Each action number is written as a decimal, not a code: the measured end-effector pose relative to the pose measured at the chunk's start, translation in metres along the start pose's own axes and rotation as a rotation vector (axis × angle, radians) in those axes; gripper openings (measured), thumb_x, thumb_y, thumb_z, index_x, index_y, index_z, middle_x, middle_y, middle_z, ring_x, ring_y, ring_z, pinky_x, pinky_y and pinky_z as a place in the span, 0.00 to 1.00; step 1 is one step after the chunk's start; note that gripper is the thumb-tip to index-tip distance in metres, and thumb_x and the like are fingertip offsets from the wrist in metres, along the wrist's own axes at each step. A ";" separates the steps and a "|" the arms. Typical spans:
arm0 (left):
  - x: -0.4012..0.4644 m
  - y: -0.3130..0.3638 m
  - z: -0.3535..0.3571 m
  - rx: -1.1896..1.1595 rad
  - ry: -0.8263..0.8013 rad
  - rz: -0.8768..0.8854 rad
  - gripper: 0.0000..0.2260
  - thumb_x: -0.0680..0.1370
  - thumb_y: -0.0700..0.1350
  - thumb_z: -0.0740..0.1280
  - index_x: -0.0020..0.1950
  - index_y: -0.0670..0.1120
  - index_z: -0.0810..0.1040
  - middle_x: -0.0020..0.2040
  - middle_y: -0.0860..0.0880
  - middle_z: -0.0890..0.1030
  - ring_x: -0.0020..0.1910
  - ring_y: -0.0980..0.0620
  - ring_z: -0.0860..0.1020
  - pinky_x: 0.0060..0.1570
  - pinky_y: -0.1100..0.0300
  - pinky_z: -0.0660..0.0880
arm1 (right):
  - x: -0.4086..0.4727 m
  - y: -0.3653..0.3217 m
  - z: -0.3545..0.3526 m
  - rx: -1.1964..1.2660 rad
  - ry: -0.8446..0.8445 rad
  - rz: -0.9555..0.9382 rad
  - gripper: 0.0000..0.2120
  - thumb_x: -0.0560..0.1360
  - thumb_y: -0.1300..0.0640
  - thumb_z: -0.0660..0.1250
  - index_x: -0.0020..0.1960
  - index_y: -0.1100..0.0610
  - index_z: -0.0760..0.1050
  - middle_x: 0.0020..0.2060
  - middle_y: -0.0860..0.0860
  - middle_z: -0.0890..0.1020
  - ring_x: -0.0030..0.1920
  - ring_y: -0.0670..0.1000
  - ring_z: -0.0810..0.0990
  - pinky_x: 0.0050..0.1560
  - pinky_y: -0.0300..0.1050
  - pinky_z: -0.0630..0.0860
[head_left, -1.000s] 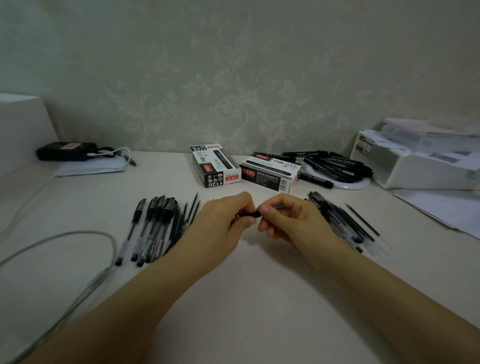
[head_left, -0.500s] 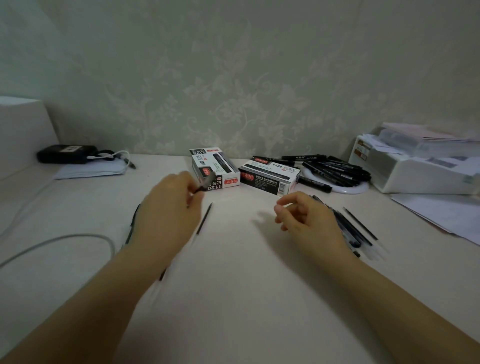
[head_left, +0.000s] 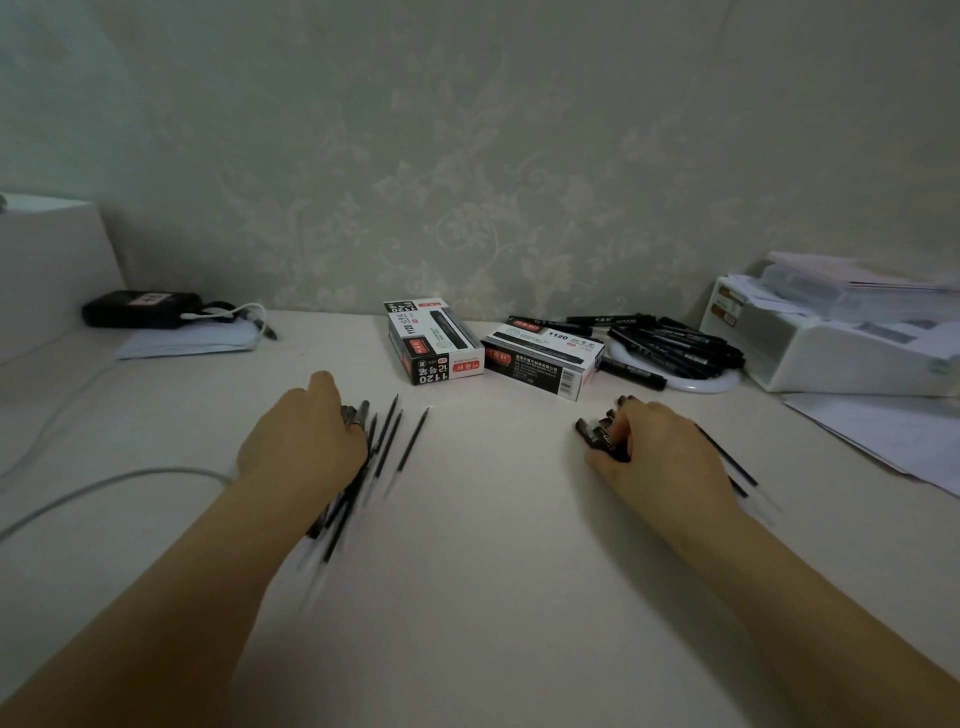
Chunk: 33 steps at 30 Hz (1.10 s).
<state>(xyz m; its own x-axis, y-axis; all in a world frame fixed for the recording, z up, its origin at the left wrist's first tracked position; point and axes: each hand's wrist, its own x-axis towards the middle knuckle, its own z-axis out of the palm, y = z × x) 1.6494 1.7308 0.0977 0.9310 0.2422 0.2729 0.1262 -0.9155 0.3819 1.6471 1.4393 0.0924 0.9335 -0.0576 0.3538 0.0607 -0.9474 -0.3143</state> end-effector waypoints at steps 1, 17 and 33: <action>0.000 0.000 0.000 -0.006 0.006 0.005 0.09 0.77 0.44 0.63 0.53 0.39 0.69 0.44 0.41 0.75 0.41 0.41 0.75 0.41 0.50 0.75 | 0.000 0.000 0.000 -0.014 -0.016 0.005 0.11 0.75 0.49 0.69 0.48 0.55 0.73 0.44 0.50 0.77 0.44 0.52 0.76 0.46 0.51 0.76; -0.041 0.060 0.018 -0.269 -0.099 0.453 0.04 0.77 0.51 0.67 0.47 0.55 0.73 0.37 0.55 0.74 0.36 0.60 0.72 0.33 0.67 0.63 | 0.004 -0.005 0.005 -0.143 -0.067 -0.032 0.10 0.79 0.49 0.64 0.44 0.54 0.75 0.39 0.49 0.77 0.39 0.50 0.74 0.38 0.45 0.71; -0.046 0.067 0.026 -0.632 -0.318 0.375 0.07 0.78 0.55 0.65 0.53 0.54 0.77 0.41 0.56 0.82 0.39 0.60 0.80 0.45 0.57 0.80 | -0.007 -0.036 0.018 1.109 -0.451 0.100 0.17 0.79 0.57 0.65 0.32 0.50 0.81 0.30 0.50 0.83 0.34 0.48 0.82 0.35 0.37 0.77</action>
<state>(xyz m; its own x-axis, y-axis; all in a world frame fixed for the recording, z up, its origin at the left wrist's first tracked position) 1.6240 1.6500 0.0878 0.9380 -0.2358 0.2542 -0.3439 -0.5392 0.7688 1.6447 1.4799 0.0852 0.9776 0.2097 0.0145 0.0459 -0.1455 -0.9883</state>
